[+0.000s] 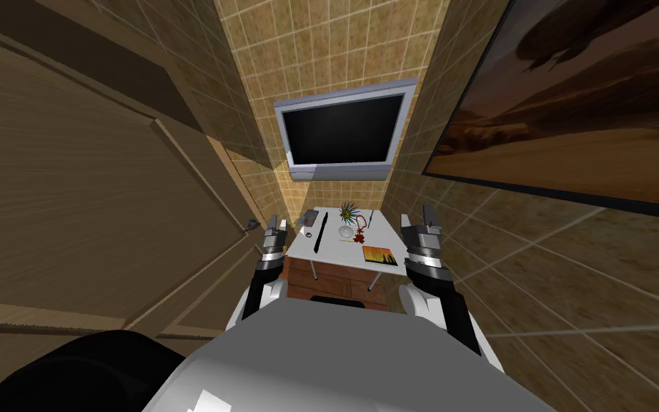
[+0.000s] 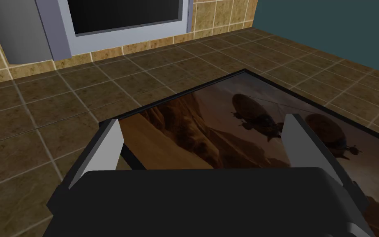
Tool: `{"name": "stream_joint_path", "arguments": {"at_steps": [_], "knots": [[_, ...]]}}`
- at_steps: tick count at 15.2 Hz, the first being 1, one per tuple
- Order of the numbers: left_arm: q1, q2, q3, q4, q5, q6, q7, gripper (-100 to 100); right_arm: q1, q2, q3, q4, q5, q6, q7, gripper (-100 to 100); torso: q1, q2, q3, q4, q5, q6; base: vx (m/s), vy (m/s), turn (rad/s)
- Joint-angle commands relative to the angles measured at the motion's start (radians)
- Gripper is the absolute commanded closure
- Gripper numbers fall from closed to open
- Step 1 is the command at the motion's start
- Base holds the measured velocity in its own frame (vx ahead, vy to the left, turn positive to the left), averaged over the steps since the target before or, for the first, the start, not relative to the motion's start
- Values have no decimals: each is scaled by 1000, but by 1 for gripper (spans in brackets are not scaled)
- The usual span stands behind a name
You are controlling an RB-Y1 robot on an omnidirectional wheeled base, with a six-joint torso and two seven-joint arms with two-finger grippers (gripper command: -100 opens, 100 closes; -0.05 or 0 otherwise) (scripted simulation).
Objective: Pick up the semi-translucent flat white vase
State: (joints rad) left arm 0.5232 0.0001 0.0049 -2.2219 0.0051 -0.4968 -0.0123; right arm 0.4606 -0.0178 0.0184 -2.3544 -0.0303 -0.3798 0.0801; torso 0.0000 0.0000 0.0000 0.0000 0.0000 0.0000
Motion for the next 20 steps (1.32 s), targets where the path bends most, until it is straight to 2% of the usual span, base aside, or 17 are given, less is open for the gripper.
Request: {"name": "stream_joint_path", "arguments": {"at_steps": [1, 5, 6, 7, 8, 9, 10, 11, 12, 18, 19, 20], "knots": [[0, 0, 0, 0, 0, 0, 0, 0, 1, -31, 1, 3, 6, -3, -2, -100, 0, 0, 0, 0, 0, 0, -15, -2, 40], [0, 0, 0, 0, 0, 0, 0, 0, 3, -117, 7, 19, 28, -12, -9, -100, -1, 4, 2, 1, 0, 0, -61, -10, 95], [0, 0, 0, 0, 0, 0, 0, 0, 3, -117, 7, 19, 28, -12, -9, -100, -1, 5, 3, 1, 0, 0, -64, -7, 74], [0, 0, 0, 0, 0, 0, 0, 0, 4, -153, 10, 28, 38, -16, -13, -100, -1, 5, 3, 1, 0, 0, -64, -12, 79], [0, 0, 0, 0, 0, 0, 0, 0, 4, -153, 10, 28, 38, -16, -13, -100, -1, 5, 3, 1, 0, 0, -63, -11, 86], [0, 0, 0, 0, 0, 0, 0, 0, 6, -189, 14, 38, 49, -21, -17, -100, -1, 5, 3, 1, 0, 0, -71, -14, 128], [0, 0, 0, 0, 0, 0, 0, 0, 6, -191, 14, 38, 49, -21, -17, -100, -1, 5, 3, 1, 0, 0, -69, -14, 106], [0, 0, 0, 0, 0, 0, 0, 0, 8, -225, 19, 50, 61, -26, -21, -100, -2, 5, 3, 1, 0, 0, -74, -10, 129], [0, 0, 0, 0, 0, 0, 0, 0, 8, -233, 19, 50, 61, -26, -21, -100, -1, 5, 3, 1, 0, 0, -73, -5, 114], [0, 0, 0, 0, 0, 0, 0, 0, 14, -372, 39, 100, 99, -42, -35, -100, -1, 6, 3, 1, 0, -1, -78, 3, 152], [0, 0, 0, 0, 0, 0, 0, 0, 14, -372, 39, 100, 99, -42, -35, -100, 0, 6, 3, 1, 0, 0, -50, 1, 67], [0, 0, 0, 0, 0, 0, 0, 0, 16, -410, 48, 121, 112, -48, -40, -100, -1, 5, 3, 1, 0, 0, -58, 2, 139]]}}
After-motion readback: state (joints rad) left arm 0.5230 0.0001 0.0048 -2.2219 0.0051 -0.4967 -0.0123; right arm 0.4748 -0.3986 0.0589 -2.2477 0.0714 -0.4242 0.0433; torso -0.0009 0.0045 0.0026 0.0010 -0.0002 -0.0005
